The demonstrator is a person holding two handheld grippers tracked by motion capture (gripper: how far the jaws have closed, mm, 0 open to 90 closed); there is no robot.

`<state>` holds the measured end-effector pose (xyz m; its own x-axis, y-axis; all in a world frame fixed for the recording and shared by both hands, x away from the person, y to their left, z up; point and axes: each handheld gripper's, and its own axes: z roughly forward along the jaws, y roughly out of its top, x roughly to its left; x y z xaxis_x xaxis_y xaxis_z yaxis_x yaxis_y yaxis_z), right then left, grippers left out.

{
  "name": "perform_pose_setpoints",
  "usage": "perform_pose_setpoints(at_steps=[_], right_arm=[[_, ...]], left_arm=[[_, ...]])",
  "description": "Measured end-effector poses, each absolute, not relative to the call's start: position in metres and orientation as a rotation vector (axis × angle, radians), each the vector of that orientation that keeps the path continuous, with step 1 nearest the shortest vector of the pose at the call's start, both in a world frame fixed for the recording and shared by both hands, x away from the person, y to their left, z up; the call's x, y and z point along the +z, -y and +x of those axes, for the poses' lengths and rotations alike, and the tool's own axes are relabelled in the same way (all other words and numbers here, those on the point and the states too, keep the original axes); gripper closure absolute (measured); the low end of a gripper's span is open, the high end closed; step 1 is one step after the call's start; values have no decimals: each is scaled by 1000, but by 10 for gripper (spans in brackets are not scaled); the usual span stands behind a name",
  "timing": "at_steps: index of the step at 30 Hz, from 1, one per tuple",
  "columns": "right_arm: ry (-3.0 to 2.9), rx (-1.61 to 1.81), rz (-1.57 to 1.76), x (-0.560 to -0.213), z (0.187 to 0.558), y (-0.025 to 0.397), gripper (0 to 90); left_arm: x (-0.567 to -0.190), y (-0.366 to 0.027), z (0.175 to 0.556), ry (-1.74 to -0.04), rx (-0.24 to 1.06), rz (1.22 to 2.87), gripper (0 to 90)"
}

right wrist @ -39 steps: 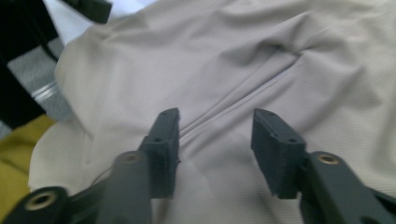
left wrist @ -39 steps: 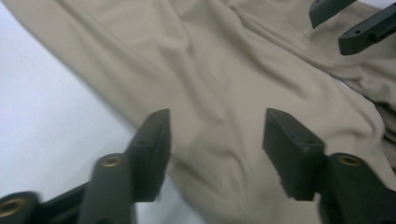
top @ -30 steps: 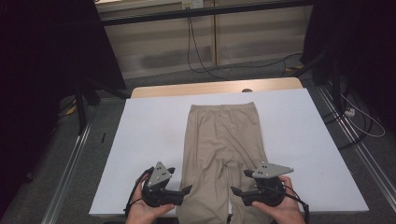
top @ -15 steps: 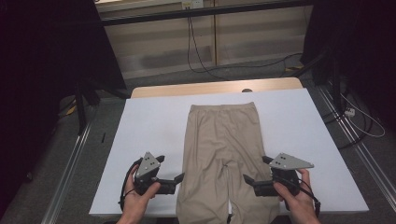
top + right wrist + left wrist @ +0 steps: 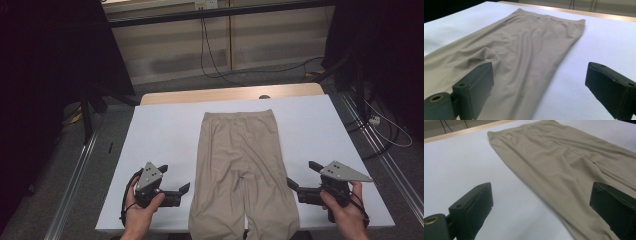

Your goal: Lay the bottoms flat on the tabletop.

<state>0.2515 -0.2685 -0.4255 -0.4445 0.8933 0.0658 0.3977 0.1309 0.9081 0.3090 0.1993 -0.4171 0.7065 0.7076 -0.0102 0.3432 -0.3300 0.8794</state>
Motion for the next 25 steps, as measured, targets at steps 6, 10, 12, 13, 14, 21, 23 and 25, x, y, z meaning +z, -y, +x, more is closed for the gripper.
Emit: perform_pose_setpoints(at_steps=[6,10,12,13,14,21,23,25], right_arm=[[-1842,1277,1296,-434,251,291,67],[-1795,1281,1315,-433,247,295,66],[-1792,1283,1305,-433,247,294,67],[-1789,1279,1296,-433,247,293,67],[-1790,1288,1291,-433,247,292,67],[-1814,1299,1261,-433,247,288,66],[-1817,1290,1258,-434,249,288,66],[-1815,1290,1266,-435,251,288,66]], left_arm=[[-420,-218,314,-869,486,1900,52],[-419,-226,310,-856,475,1880,49],[-420,-228,307,-880,502,1863,43],[-421,-227,307,-895,503,1875,41],[-422,-227,308,-899,492,1874,41],[-420,-224,305,-895,489,1857,42],[-421,-223,308,-905,480,1869,42],[-421,-223,309,-909,479,1869,44]])
